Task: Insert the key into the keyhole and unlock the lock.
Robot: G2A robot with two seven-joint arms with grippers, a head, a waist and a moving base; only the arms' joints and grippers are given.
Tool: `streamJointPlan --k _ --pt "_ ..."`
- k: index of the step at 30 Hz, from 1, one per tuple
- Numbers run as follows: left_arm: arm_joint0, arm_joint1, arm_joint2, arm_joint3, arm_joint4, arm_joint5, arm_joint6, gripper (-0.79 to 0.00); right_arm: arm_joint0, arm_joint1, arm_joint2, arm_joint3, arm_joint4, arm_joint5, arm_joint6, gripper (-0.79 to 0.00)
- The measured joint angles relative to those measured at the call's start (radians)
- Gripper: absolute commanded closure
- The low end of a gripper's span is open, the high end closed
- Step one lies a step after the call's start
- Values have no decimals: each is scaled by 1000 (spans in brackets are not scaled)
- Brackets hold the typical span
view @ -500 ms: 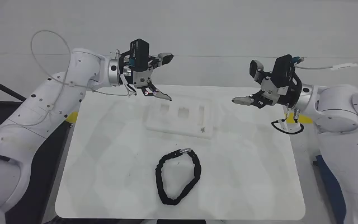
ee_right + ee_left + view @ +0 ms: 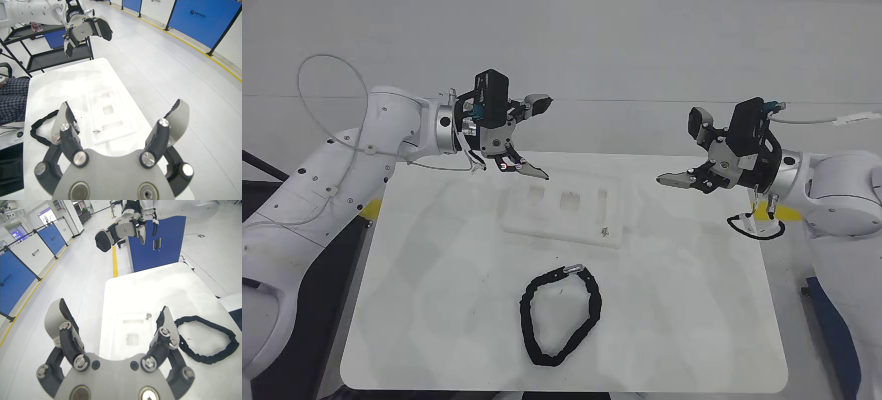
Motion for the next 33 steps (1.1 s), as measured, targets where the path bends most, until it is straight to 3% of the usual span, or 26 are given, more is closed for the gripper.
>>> streamJointPlan --k 12,14,19,24,33 --pt "0 0 0 0 0 0 0 -785 -1 0 0 1 0 1 -1 -785" --pt "0 0 0 0 0 0 0 -785 -15 -1 -5 3 -16 38 -12 -785" --pt "0 0 0 0 0 0 0 -785 -30 -8 -45 -20 -91 246 29 -785" --pt "0 0 0 0 0 0 0 -785 -20 -23 -123 -28 -38 454 142 -785" --pt "0 0 0 0 0 0 0 -785 40 -82 -323 1 -56 899 241 -785"
